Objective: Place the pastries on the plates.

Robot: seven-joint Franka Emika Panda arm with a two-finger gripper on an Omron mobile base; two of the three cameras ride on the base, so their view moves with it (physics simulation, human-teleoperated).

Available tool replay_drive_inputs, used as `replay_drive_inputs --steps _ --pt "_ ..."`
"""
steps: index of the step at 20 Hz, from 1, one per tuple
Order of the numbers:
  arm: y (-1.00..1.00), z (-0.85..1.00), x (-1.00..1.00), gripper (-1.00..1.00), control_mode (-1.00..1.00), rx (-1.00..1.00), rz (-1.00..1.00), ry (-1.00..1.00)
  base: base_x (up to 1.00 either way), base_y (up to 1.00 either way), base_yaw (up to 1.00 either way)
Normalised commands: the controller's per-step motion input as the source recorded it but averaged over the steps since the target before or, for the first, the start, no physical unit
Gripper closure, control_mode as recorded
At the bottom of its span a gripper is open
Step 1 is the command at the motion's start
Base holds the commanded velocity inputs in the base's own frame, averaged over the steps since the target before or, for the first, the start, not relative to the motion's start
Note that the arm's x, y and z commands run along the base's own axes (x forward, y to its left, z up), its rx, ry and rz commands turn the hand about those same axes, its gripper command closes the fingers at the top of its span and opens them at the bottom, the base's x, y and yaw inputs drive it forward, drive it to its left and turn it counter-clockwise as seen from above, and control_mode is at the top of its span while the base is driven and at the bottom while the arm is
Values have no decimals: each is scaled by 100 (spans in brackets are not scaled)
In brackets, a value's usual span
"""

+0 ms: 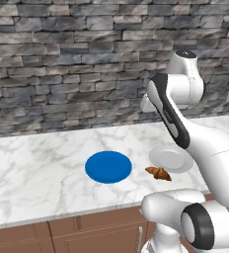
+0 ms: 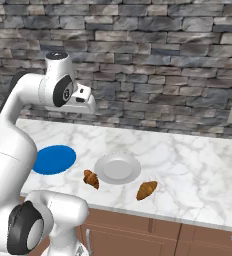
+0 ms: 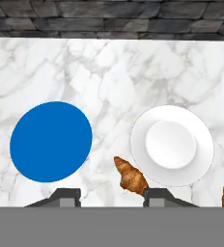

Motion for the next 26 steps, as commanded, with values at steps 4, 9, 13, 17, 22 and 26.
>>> replay_drive_inputs --steps 4,9,13,17,22,26 --pt "0 -2 -9 -100 -100 0 0 4 0 0 0" --pt "0 -5 -21 -100 -100 0 -10 4 0 0 0" --pt "0 -36 -29 -100 -100 0 -22 3 0 0 0" --pt "-21 -46 -13 -100 -100 0 -9 10 0 0 0" --pt "-12 -45 -2 -100 -100 -1 2 27 0 0 0" --pt "-6 -32 -4 -100 -100 0 19 0 0 0 0"
